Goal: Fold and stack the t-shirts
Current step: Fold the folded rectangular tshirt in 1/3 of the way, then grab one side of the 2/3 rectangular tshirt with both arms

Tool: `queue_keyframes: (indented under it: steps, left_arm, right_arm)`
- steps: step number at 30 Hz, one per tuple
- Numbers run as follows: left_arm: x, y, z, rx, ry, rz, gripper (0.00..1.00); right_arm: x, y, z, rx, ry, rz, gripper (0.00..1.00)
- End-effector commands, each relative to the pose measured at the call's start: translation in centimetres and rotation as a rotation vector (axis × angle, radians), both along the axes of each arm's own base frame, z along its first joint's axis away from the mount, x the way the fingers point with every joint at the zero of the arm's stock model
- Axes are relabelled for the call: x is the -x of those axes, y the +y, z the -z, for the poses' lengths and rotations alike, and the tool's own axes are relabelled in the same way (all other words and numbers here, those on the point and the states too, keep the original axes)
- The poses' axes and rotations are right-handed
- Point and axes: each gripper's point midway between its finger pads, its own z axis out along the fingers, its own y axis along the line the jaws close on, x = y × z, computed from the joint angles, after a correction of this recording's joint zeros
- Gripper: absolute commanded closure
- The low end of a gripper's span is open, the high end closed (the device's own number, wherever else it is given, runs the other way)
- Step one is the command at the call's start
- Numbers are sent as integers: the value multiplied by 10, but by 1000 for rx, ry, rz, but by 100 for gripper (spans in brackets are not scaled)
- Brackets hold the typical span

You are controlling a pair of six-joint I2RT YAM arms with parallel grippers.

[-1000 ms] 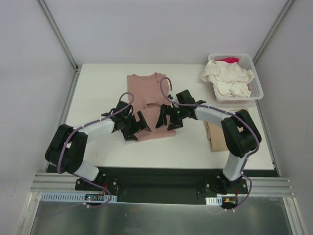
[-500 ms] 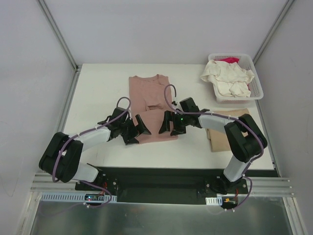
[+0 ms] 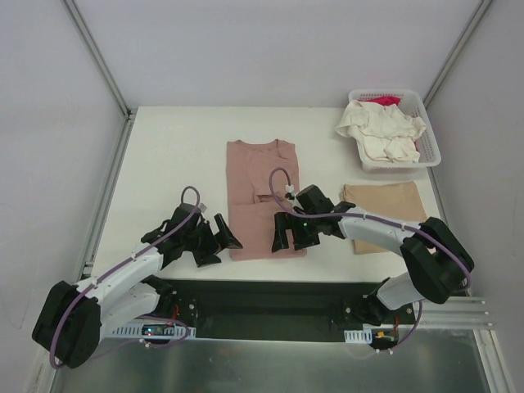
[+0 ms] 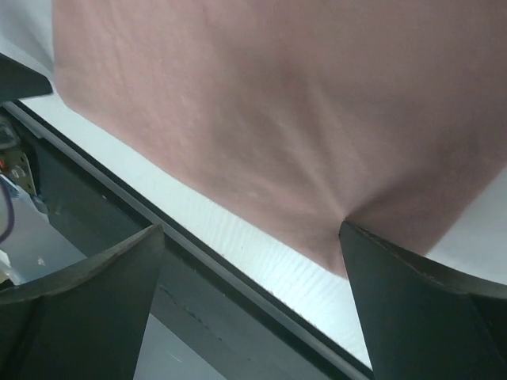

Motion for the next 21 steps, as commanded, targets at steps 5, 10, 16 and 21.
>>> queue_keyframes:
  steps: [5,10,16,21]
  left_arm:
    - [12,21,9,-119,32,-21,4]
    - [16,18,20,-174,87,-8,24]
    - [7,8,24,-217,103,15,42]
    - [3,0,30,-230,123,24,65]
  right_arm:
    - [6,-27,-40,69,-153,-12,3]
    - [12,-60,-31,160,-192,64,3]
    - [16,-74,-12,185,-142,92,6]
    - [11,-64,0,155,-97,74,25]
